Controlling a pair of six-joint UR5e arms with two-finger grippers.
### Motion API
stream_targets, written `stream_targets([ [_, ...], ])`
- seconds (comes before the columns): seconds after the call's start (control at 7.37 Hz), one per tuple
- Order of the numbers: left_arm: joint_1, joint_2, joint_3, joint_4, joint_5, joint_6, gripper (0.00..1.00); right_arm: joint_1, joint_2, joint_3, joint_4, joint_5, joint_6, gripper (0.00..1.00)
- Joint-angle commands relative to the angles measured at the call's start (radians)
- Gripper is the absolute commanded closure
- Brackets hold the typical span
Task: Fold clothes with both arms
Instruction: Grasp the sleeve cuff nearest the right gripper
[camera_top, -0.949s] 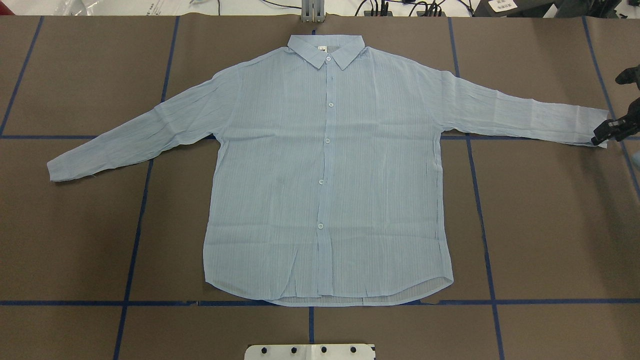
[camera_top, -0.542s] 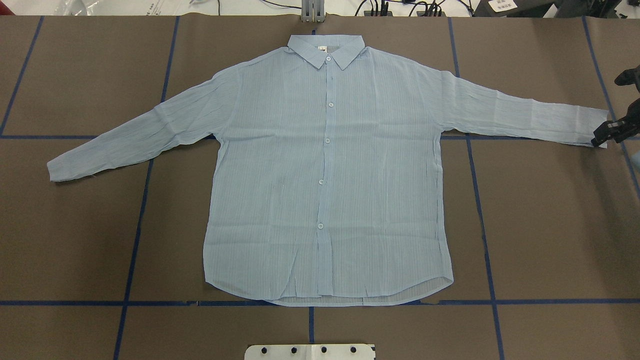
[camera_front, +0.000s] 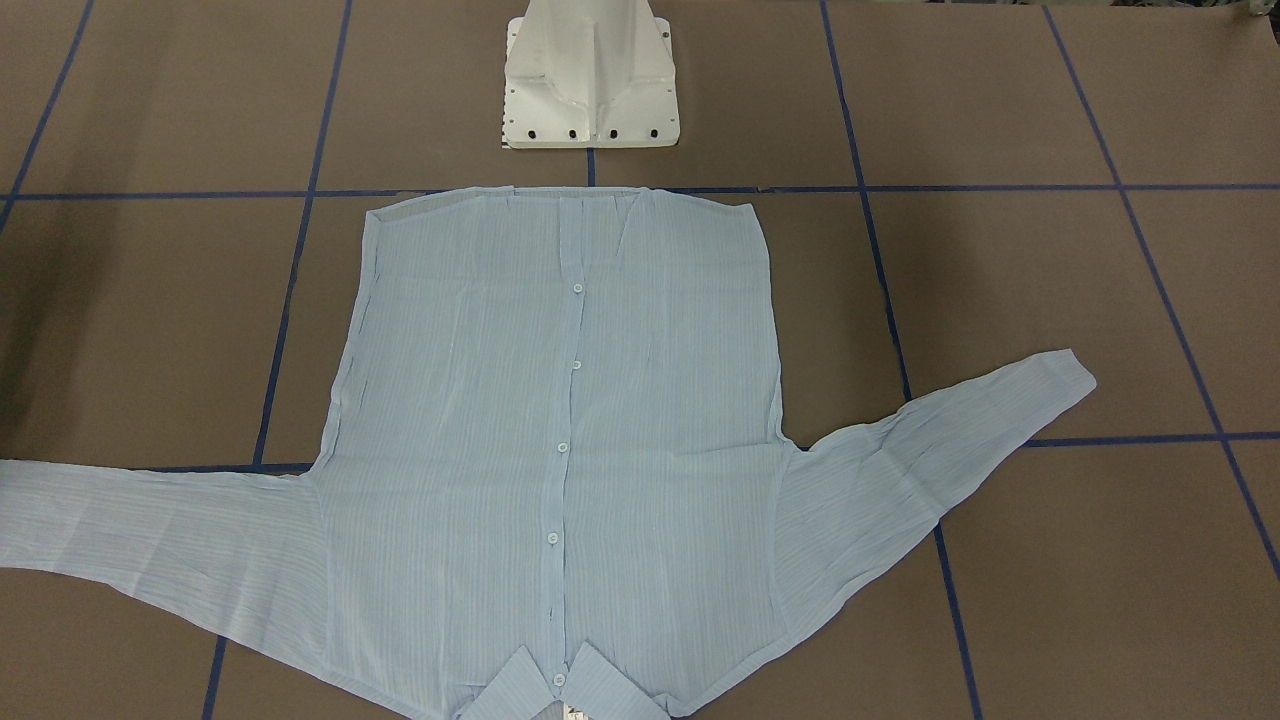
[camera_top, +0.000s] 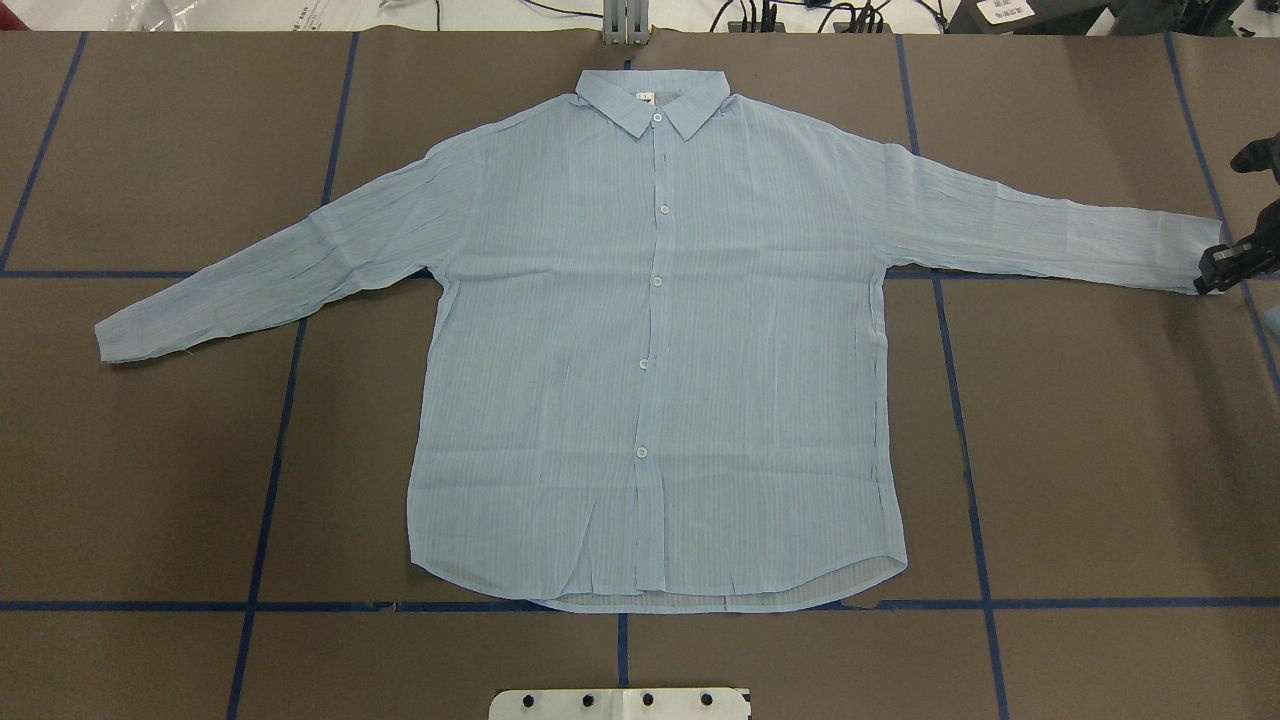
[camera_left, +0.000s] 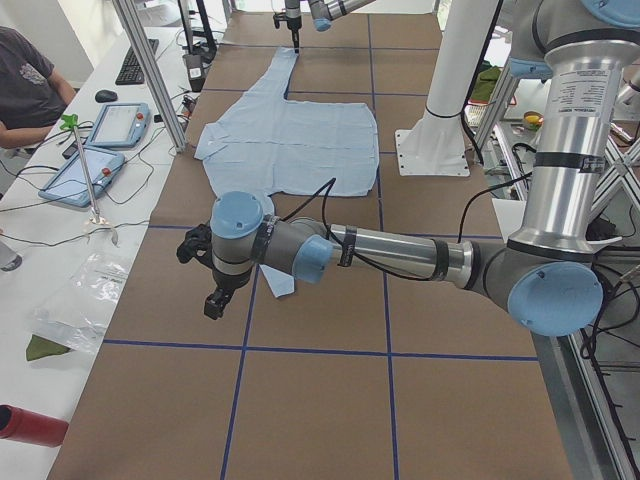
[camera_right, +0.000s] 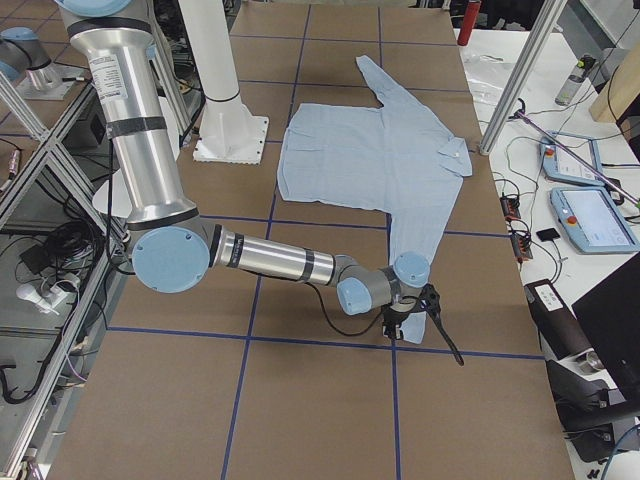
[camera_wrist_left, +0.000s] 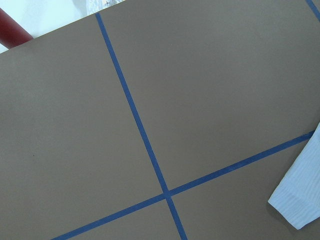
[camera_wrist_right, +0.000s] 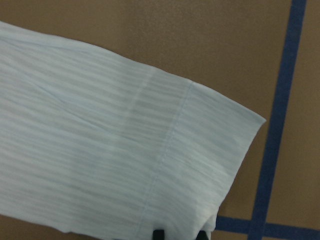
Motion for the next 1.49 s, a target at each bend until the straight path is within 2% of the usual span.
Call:
stream_targets([
  [0.0,0.000,-0.003,0.000,0.001,0.000,-0.001,0.00,0.000,0.001,0.002,0.000,0.000,0.000,0.72],
  [0.14,0.000,-0.004,0.000,0.001,0.000,0.000,0.00,0.002,0.012,0.006,-0.001,0.002,0.004,0.74],
  [0.41,0.000,-0.004,0.002,0.001,0.000,-0.001,0.00,0.008,0.029,0.015,0.002,0.003,0.011,1.00],
  [0.95,0.000,-0.007,0.006,0.001,0.000,-0.023,0.01,0.017,0.035,0.101,0.002,0.024,0.020,1.00],
  [1.22,0.000,-0.010,0.014,-0.001,0.000,-0.021,0.01,0.016,0.076,0.182,-0.003,0.125,0.122,1.00],
  [1.36,0.000,-0.012,0.018,-0.001,0.000,-0.021,0.01,0.010,0.099,0.216,-0.004,0.136,0.139,1.00],
])
